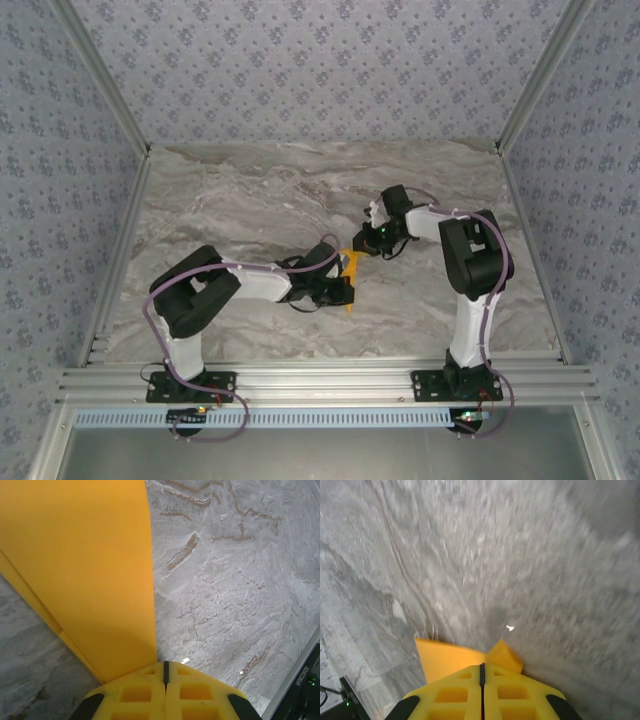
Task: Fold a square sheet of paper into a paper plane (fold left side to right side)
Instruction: Fold the wing for the fifth time at the center of the table.
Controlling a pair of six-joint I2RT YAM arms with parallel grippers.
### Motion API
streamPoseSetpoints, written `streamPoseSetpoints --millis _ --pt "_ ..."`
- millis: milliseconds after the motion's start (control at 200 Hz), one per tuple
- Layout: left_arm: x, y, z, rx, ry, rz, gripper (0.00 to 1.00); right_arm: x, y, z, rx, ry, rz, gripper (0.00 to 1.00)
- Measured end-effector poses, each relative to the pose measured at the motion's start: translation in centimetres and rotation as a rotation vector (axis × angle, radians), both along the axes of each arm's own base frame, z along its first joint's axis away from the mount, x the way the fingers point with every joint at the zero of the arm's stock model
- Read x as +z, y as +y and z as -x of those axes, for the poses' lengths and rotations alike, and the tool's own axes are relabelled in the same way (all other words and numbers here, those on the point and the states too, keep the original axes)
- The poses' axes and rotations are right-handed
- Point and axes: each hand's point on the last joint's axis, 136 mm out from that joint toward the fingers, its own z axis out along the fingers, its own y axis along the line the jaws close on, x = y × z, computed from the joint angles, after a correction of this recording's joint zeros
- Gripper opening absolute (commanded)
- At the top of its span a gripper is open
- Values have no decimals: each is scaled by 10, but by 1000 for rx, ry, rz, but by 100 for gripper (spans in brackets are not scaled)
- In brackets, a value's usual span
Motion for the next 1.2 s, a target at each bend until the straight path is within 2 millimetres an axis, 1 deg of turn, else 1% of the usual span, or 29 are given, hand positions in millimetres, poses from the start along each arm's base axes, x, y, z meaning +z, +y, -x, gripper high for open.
streamPoseSetpoints --millis 235,415,520,615,705,774,839,904,964,1019,1114,1159,1199 --pt "0 1 1 0 0 0 2 -1 -3 -25 -2 -18 1 9" --pt "1 2 2 2 3 -3 4 -1 -3 -24 2 -1 -7 9" --pt "1 3 3 3 6 -9 9 -1 -3 -24 2 0 -9 9" --pt "1 6 5 1 8 -21 15 0 -4 -25 -1 -2 -9 11" --pt "5 8 7 -7 8 -38 22 5 -11 -29 -13 -22 2 18" --pt "10 8 6 -13 5 -48 29 19 -22 -33 -36 -59 12 25" --pt "21 6 4 -22 -11 -39 37 36 -33 -35 -58 -103 25 32" --pt "41 3 -1 -26 -44 -9 44 58 -43 -35 -82 -158 41 37" --pt "65 4 -8 -21 -87 30 48 76 -51 -33 -102 -209 59 41" --pt "88 9 -15 -8 -136 59 52 90 -56 -24 -120 -239 73 44" --pt "124 25 -31 51 -229 83 61 99 -56 -1 -135 -257 113 51" --pt "140 37 -39 95 -278 83 64 98 -53 11 -136 -257 147 54" --pt "150 49 -46 135 -315 76 67 96 -47 23 -125 -255 175 56"
